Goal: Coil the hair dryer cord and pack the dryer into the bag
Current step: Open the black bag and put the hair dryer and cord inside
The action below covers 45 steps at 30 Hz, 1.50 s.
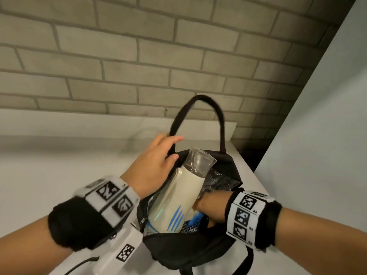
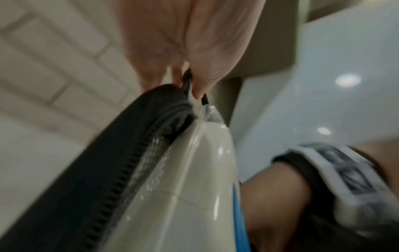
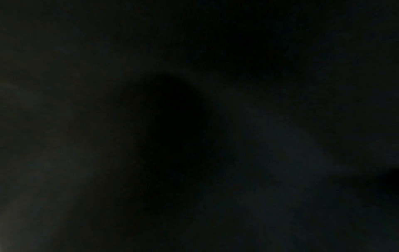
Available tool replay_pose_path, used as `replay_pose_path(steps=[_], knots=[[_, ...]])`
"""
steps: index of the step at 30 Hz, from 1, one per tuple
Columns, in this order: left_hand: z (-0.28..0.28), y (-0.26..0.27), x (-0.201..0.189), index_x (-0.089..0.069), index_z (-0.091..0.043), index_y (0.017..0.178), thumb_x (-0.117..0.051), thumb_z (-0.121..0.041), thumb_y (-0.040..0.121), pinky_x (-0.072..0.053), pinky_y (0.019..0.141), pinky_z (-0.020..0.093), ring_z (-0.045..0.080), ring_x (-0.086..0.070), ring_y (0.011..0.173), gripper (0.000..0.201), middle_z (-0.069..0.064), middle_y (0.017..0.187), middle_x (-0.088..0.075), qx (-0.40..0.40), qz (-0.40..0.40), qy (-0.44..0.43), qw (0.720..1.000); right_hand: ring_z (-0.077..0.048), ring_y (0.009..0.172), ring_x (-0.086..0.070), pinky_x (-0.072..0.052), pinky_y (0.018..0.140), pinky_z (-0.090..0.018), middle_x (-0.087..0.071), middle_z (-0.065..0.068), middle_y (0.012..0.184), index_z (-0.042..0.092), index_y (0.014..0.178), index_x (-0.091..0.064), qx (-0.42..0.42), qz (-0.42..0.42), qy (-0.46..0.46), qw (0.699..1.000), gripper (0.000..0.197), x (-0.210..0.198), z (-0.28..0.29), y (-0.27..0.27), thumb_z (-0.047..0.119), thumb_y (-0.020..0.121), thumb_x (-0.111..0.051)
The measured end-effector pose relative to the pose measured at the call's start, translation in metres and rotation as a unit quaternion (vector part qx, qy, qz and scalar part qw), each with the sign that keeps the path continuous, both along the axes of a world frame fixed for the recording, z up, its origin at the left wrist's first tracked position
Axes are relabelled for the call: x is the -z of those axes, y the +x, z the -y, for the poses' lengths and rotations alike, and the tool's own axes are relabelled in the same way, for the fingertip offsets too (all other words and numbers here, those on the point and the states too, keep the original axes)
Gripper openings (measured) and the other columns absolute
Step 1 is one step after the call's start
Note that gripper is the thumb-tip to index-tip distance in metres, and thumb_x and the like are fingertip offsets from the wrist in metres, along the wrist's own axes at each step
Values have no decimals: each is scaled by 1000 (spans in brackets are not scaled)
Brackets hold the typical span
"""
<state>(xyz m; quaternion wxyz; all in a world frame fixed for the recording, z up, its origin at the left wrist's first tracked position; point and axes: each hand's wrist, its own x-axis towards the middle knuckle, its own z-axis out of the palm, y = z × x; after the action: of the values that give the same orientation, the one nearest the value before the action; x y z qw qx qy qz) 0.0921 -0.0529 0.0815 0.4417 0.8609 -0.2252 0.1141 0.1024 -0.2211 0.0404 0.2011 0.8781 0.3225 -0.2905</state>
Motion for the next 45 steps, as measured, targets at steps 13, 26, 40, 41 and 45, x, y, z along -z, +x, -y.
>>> replay_pose_path(steps=[13,26,40,41,45], knots=[[-38,-72,32,-45,-35,92,-37,-17,71,-40,78,23,0,-46,84,29,-11,88,-61,173,-42,254,951,-32,118,-48,-38,97,-36,-51,-17,130,10,132,-33,37,0,86,996,60,-5,-5,-4,14,80,-63],[-78,-41,9,-64,-42,83,-65,-6,78,-49,81,18,-2,-61,89,36,-25,89,-65,217,-214,130,944,10,75,-53,-39,77,0,-53,-12,129,4,131,-41,172,-145,312,923,50,-8,-29,-26,32,91,-46],[-102,-43,3,-62,-43,95,-45,-36,60,-48,80,13,3,-60,91,39,-20,101,-60,111,-92,12,990,-3,71,-63,-50,68,-14,-69,11,69,25,65,-70,281,-196,612,713,14,-52,55,-41,38,60,-73],[-98,-40,5,-60,-42,97,-45,-37,67,-50,74,17,5,-57,85,34,-21,106,-54,72,-9,69,995,-6,69,-62,-51,67,-14,-68,9,69,21,66,-70,282,-187,648,682,29,-50,57,-44,47,54,-78],[-88,-21,7,-52,-25,106,-69,-17,66,-54,65,42,16,-36,87,45,-5,125,-41,-31,214,337,916,-16,68,-57,-50,65,-17,-63,-4,69,21,63,-67,275,-154,692,649,48,-36,57,-50,62,42,-78]])
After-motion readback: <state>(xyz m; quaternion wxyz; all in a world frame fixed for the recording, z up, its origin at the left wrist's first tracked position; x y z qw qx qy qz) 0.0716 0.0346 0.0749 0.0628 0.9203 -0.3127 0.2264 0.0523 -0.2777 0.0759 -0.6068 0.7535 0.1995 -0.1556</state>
